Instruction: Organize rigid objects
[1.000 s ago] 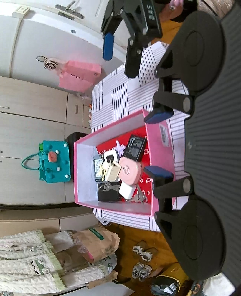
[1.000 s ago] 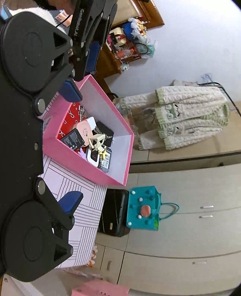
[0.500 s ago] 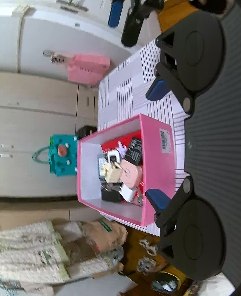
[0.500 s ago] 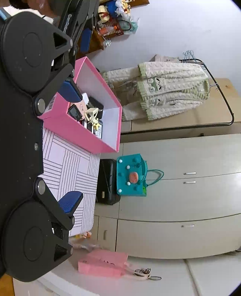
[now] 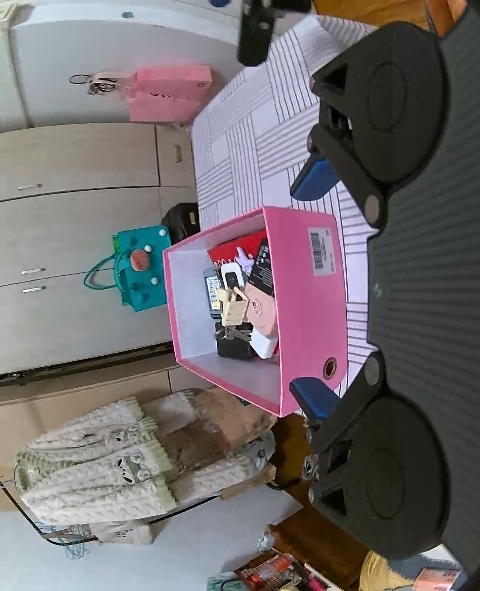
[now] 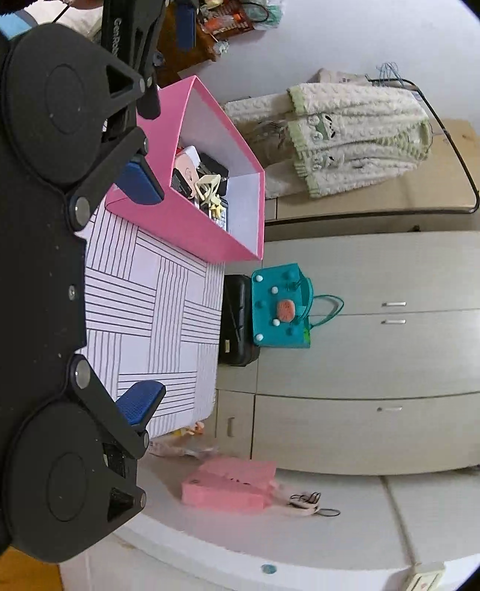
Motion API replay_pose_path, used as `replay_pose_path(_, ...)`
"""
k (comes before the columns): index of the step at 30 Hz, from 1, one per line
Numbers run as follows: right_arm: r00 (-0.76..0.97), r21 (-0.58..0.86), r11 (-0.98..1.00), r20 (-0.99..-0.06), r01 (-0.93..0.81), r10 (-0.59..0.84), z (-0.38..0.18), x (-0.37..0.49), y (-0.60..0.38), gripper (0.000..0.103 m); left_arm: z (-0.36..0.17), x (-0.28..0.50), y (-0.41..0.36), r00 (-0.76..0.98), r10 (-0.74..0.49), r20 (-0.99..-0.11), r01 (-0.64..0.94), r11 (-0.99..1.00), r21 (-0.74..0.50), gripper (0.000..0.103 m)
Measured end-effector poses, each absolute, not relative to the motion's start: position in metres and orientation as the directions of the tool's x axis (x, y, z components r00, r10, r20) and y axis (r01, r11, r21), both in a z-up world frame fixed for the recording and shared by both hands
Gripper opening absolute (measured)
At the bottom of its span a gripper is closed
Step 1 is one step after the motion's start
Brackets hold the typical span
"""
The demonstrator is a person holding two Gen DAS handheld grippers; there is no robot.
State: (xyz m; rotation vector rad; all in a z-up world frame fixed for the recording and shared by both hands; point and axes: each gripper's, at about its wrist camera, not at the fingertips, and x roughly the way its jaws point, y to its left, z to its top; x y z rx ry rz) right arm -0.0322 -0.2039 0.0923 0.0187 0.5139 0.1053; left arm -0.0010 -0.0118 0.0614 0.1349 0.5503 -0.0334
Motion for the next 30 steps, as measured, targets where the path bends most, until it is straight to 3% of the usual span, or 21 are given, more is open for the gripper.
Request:
replay_pose_path(4,0.864,0.056,0.995,-0.493,-0.085,0.102,0.09,-0.039,-0.207,0.102,0.063,-0.007,-0.011,0.843,-0.035,-0.537,0.086,0.994,0.07,0.103)
replay_pose_path(30,0.888,0.002,1.0,-0.46,-0.006,0.006,0.082,-0.063,-0.203,0.102,0.048,-0.02,-0.017,0.853,-0.017,-0.522,0.057,0.997,0.06,0.103)
